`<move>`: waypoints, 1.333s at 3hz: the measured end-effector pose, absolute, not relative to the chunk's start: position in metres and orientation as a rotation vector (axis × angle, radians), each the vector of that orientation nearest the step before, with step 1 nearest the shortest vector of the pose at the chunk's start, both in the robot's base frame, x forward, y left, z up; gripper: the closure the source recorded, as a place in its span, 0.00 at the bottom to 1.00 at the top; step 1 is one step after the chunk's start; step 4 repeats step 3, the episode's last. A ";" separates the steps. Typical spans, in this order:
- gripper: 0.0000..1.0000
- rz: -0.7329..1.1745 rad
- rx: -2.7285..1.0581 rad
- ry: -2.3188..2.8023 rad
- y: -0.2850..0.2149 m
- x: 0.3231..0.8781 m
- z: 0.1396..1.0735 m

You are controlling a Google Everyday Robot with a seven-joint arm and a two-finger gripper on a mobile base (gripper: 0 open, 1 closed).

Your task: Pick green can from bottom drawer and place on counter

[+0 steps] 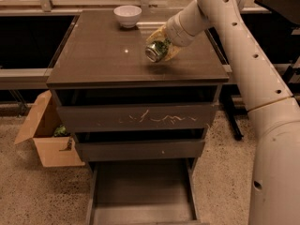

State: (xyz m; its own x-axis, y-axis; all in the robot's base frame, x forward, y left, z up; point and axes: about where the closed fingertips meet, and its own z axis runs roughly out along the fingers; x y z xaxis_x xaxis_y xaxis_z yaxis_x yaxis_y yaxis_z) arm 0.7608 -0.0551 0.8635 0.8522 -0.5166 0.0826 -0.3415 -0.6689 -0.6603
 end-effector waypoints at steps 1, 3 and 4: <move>0.00 -0.351 -2.371 0.624 -0.057 0.763 0.865; 0.00 -0.431 -2.332 0.627 -0.073 0.754 0.896; 0.00 -0.431 -2.332 0.627 -0.073 0.754 0.896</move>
Offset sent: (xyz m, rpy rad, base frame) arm -0.0022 -0.0197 0.0306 -0.0185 -0.0443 -0.0311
